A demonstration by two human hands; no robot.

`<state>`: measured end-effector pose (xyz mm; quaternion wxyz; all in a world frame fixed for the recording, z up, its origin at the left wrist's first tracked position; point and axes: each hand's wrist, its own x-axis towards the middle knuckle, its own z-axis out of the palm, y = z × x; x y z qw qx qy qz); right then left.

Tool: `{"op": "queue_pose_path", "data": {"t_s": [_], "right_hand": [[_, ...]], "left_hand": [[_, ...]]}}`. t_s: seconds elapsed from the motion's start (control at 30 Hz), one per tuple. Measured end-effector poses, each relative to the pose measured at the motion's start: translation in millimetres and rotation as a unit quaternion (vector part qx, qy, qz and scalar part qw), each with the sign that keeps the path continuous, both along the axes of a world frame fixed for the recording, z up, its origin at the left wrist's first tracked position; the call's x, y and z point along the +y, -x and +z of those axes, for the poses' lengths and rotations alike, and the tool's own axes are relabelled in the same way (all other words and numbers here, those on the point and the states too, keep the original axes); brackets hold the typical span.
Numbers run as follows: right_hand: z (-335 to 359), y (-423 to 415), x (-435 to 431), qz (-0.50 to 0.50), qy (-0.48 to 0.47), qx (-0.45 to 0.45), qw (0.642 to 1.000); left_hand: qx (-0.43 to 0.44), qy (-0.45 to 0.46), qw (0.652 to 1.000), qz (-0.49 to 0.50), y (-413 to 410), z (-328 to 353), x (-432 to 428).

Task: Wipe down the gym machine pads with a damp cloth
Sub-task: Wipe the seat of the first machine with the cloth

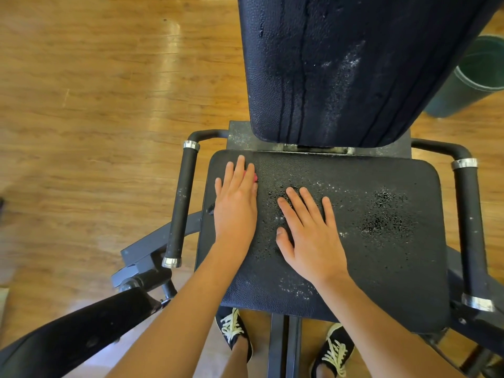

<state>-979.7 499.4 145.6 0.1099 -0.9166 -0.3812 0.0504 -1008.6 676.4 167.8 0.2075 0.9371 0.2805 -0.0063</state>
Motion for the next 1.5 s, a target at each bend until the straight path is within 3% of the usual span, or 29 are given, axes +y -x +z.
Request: {"op": "queue_pose_path", "data": {"t_s": [0.4, 0.9, 1.27, 1.5], "right_hand": [[-2.0, -0.9, 0.8, -0.001, -0.003, -0.005, 1.000], [-2.2, 1.2, 0.4, -0.001, -0.005, -0.009, 1.000], [-1.6, 1.1, 1.1, -0.003, -0.002, -0.008, 1.000], [-2.7, 1.7, 0.5, -0.004, -0.004, -0.011, 1.000]], "left_hand": [[-0.004, -0.018, 1.000, 0.011, -40.0, -5.7, 15.7], [0.014, -0.019, 0.999, 0.025, 65.3, -2.8, -36.8], [0.013, -0.029, 0.999, 0.031, -0.1, -6.0, -9.6], [0.019, -0.019, 1.000, 0.004, 25.4, -8.2, -18.4]]}}
